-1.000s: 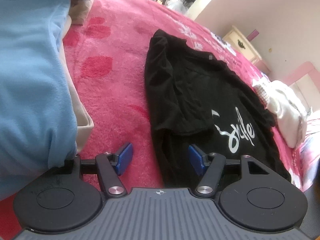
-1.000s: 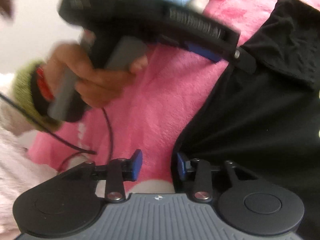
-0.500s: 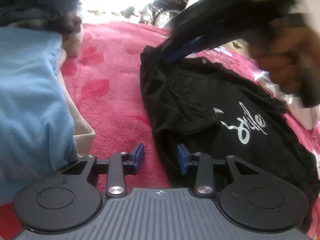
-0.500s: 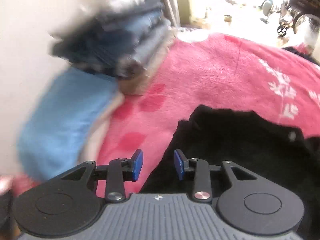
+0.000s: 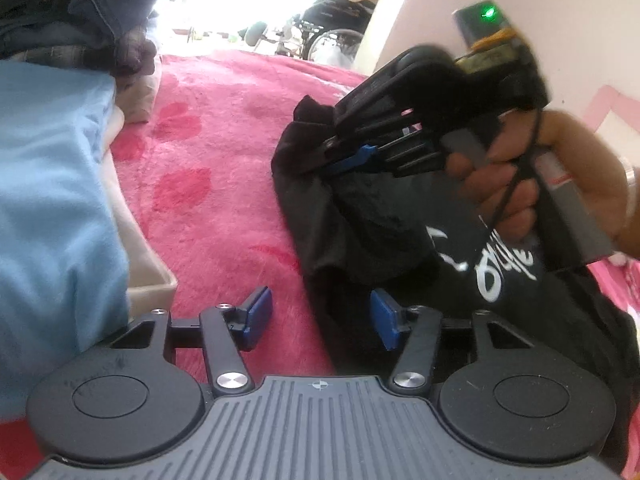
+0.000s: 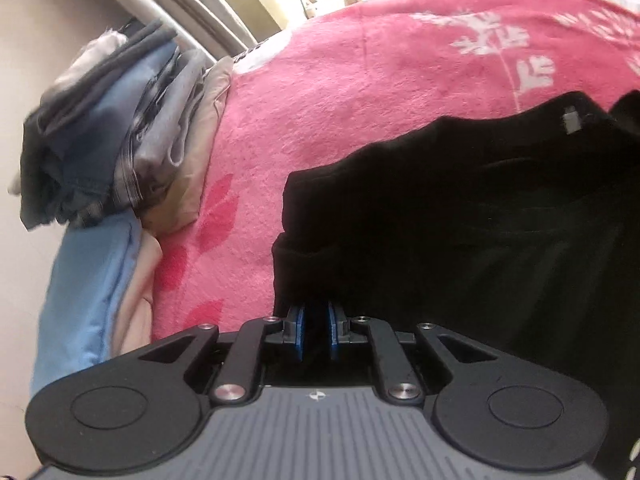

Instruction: Fold clothes

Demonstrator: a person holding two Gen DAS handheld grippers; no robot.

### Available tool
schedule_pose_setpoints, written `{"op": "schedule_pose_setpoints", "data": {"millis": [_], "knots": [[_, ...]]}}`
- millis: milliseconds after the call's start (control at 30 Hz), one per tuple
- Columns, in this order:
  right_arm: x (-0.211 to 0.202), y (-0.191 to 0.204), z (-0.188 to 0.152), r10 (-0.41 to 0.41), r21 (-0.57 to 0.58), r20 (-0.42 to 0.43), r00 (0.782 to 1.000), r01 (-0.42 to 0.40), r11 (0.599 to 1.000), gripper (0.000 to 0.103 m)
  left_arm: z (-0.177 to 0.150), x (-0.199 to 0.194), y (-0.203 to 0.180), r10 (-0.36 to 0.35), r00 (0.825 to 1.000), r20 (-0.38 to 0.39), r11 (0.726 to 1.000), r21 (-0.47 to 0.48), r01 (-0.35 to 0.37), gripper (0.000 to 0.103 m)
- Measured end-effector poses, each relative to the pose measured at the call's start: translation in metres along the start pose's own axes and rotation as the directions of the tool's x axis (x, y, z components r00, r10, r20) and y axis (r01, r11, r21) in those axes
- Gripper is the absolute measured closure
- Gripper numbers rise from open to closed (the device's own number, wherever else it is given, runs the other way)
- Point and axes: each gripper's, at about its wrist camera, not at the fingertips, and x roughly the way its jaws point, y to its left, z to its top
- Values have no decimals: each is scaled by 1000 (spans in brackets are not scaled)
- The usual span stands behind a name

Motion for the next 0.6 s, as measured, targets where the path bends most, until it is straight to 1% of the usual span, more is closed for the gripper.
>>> {"op": "schedule_pose_setpoints", "data": {"millis": [67,133,200,267,300,367,433,533,567,600], "knots": [[2,17,2,-41,-75,-19,999,39,996,84,2,2,-3,-6,1000,22,1000,9,6,53],[3,33,5,-82,-151,-36,996,76,986,84,2,1,-8,-18,999,48,999,31,17,61],[5,50,7,-125,-226,-49,991,111,968,84,2,0,-14,-26,997,76,998,61,22,64],[7,66,10,-168,-300,-59,984,143,943,83,1,-1,-21,-31,995,92,995,97,22,69],[7,74,11,-190,-337,-62,980,159,928,82,0,-1,-25,-35,995,97,993,115,24,69],[9,91,13,-234,-409,-67,970,187,893,78,-2,-1,-32,-43,993,109,988,154,26,72],[11,108,16,-277,-479,-68,958,212,852,78,-4,0,-40,-58,991,120,978,205,32,72],[23,98,11,-341,-481,-88,936,260,837,79,-7,2,-53,-74,989,131,957,287,34,72],[21,90,11,-335,-452,-80,939,266,852,84,-9,2,-57,-77,988,134,948,316,31,72],[17,82,11,-325,-418,-70,943,268,868,95,-11,3,-62,-80,987,136,938,344,29,72]]}}
